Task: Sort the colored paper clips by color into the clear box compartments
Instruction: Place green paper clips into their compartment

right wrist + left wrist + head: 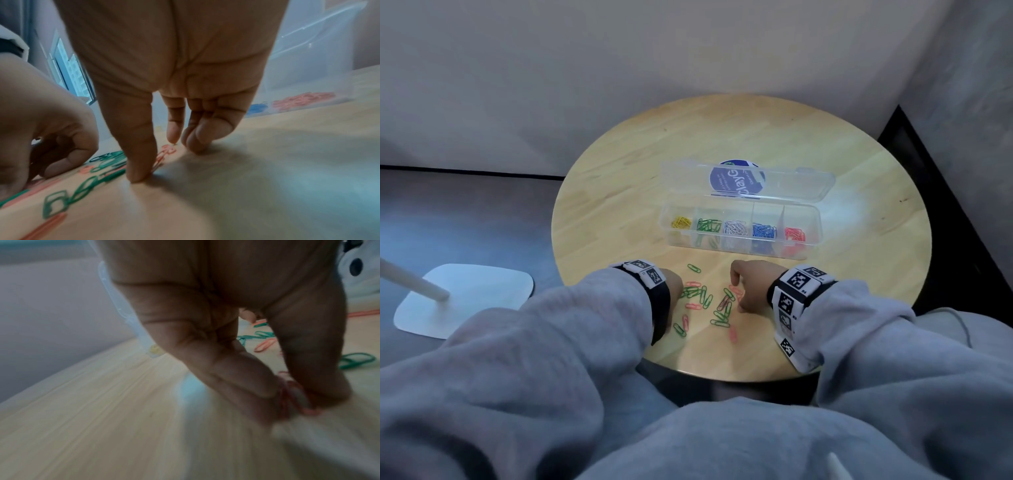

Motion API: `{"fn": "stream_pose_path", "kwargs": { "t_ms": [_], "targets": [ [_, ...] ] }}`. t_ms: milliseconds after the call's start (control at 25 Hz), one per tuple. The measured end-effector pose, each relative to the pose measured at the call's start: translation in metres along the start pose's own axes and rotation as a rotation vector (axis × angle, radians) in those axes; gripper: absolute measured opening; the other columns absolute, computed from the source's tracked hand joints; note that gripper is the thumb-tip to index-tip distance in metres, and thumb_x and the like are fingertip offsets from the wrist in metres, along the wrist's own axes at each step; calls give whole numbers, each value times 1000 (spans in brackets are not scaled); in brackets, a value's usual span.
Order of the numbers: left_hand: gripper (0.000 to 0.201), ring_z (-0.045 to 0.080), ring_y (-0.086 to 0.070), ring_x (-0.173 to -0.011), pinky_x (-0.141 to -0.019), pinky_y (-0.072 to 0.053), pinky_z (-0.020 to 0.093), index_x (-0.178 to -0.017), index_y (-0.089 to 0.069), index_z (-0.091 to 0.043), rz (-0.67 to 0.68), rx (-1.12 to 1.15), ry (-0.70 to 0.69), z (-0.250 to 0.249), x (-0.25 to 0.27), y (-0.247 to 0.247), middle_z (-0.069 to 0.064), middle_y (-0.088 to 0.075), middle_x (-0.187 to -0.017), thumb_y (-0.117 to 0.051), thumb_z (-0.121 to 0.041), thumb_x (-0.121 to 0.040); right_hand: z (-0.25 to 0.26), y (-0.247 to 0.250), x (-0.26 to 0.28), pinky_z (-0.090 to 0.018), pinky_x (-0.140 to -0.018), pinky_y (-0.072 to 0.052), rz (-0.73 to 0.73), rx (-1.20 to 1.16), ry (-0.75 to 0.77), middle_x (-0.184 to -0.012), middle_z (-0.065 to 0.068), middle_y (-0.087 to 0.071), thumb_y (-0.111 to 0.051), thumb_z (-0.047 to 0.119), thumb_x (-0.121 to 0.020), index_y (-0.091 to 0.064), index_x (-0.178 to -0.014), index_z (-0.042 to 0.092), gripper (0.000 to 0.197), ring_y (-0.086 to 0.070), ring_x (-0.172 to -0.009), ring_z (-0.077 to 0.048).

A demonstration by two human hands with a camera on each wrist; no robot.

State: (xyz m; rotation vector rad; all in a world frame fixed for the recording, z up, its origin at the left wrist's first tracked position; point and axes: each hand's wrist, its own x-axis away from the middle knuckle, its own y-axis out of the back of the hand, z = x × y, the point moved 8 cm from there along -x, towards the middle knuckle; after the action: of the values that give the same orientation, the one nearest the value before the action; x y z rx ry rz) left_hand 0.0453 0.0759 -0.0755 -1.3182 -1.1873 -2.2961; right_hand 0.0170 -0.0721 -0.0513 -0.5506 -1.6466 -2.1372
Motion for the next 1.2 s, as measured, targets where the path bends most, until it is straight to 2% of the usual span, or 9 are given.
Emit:
{"fn": "stream_pose_path", "kwargs": {
  "t_ms": [160, 480, 640, 760, 840, 960, 1040, 1120, 1200],
  "targets": [
    [30, 21, -62, -76, -80, -55, 32, -88, -72, -17, -44, 107, 0, 14, -14, -3, 1, -74, -93, -78, -33, -63, -1, 4, -3, -24, -69, -39, -34, -54, -10, -94, 4, -54, -72, 21, -77, -51, -89, 24, 24, -49, -83, -16],
    [26, 19, -57, -81, -70, -46, 27, -96, -70, -10, -44, 224, -46, 15, -16, 7, 0, -66, -90, -76, -16, -71, -7, 3, -13, -25, -74, -46, -45, -154, -27, -97, 1, -58, -63, 6, -78, -53, -89, 23, 23, -53, -84, -17],
    [41, 24, -70, -88, -79, -56, 34, -83, -71, -15, -34, 261, 49, 32, -16, 5, 3, -74, -89, -84, -37, -51, -9, 7, -13, -26, -75, -47, -53, -156, -24, -93, 2, -56, -69, 13, -78, -55, -90, 22, 20, -52, -84, -16],
    [50, 24, -72, -84, -80, -58, 40, -78, -74, -17, -49, 303, 127, 47, -24, 2, 2, -76, -83, -82, -49, -40, -5, 9, -13, -20, -58, -40, -30, -82, -9, -92, 1, -60, -68, 16, -82, -61, -87, 19, 9, -52, -83, -14],
    [48, 24, -72, -83, -80, -58, 41, -78, -74, -18, -57, 334, 113, 45, -22, 1, 0, -76, -83, -82, -48, -41, -3, 10, -12, -21, -57, -39, -26, -73, 3, -89, 2, -59, -66, 16, -83, -60, -84, 19, 7, -52, -82, -14],
    [43, 24, -71, -88, -81, -58, 38, -83, -74, -17, -37, 371, 86, 39, -17, 1, 1, -75, -88, -82, -43, -49, -2, 11, -10, -23, -69, -39, -55, -49, 20, -88, 4, -54, -66, 19, -83, -62, -95, 18, 13, -49, -83, -15],
    [41, 24, -71, -90, -80, -58, 36, -82, -74, -16, -24, 388, 79, 39, -15, -1, 1, -76, -89, -81, -40, -50, 2, 10, -10, -22, -67, -40, -53, -47, 35, -86, 5, -52, -66, 19, -83, -63, -98, 19, 16, -49, -83, -15],
    [36, 24, -71, -89, -79, -58, 37, -80, -74, -17, -29, 417, 58, 39, -14, -2, 1, -76, -88, -81, -38, -51, 7, 10, -10, -21, -57, -39, -33, -43, 42, -83, 6, -55, -64, 17, -84, -62, -90, 21, 7, -50, -82, -14],
    [24, 22, -70, -82, -75, -57, 33, -76, -72, -17, -59, 450, 33, 38, -6, 0, 0, -74, -85, -80, -32, -58, 7, 8, -11, -20, -59, -42, -4, -34, 24, -90, 1, -65, -63, 16, -85, -61, -85, 20, 4, -54, -82, -14]
  ]
}}
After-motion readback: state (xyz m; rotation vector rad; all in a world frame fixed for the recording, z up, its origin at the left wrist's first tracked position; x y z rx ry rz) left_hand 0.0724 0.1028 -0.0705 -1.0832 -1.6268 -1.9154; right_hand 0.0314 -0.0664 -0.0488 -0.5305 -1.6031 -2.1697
